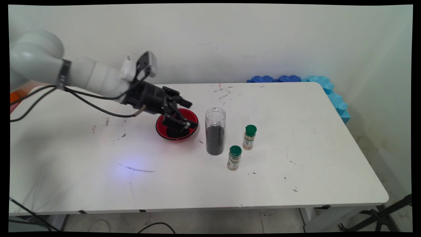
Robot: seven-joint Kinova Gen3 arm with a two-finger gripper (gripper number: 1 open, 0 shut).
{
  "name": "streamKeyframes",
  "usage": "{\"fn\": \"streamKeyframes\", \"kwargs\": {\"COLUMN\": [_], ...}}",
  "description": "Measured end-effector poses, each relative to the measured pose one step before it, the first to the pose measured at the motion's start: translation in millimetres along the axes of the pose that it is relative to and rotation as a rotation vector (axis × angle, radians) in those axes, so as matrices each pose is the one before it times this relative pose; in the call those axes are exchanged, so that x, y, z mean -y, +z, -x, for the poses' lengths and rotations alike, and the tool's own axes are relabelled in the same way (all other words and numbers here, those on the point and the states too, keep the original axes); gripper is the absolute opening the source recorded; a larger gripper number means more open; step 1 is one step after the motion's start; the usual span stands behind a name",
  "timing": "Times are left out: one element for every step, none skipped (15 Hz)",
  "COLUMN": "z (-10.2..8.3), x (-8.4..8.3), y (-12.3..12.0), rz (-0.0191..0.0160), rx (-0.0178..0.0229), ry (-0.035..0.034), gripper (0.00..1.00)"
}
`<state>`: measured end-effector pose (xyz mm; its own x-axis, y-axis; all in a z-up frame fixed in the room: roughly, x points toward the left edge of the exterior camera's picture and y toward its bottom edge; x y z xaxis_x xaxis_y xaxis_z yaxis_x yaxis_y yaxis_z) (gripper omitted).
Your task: Pick up the black seasoning powder from the table
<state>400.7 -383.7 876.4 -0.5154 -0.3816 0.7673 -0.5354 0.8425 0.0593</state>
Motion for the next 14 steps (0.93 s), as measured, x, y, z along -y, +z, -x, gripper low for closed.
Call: {"fn": "streamKeyframes", "kwargs": {"z": [0.16, -0.15, -0.26, -0.37, -0.42, -0.30, -0.28, -0.16, -0.24, -0.07, -0.02, 0.04, 0.11, -0.01], "x": [-0.25, 0.11, 0.27, 0.41, 0.69, 0.79, 0.76, 0.47, 0.55, 0.40, 0.50, 0.56, 0.31, 0.19], "y": [7.38, 8.39, 8.02, 6.81, 7.44, 6.91, 5.71, 3.51, 4.88, 3.04, 4.16, 4.15, 3.53, 2.75], "rz": [0.00473, 0.00429, 0.00362, 0.00350, 0.00373, 0.00331, 0.00257, 0.00167, 0.00265, 0.00174, 0.00268, 0.00227, 0.00303, 0.00327], "rx": [0.00129, 0.00079, 0.00073, 0.00015, 0.00040, 0.00079, 0.00096, 0.00055, 0.00083, 0.00077, 0.00137, 0.00135, 0.00077, 0.00033], "ry": [0.00233, 0.00278, 0.00261, 0.00246, 0.00322, 0.00274, 0.00163, 0.00088, 0.00134, 0.00056, 0.00090, 0.00019, -0.00010, 0.00003], "gripper": [1.00, 1.00, 1.00, 1.00, 1.00, 1.00, 1.00, 1.00, 1.00, 1.00, 1.00, 1.00, 1.00, 1.00]}}
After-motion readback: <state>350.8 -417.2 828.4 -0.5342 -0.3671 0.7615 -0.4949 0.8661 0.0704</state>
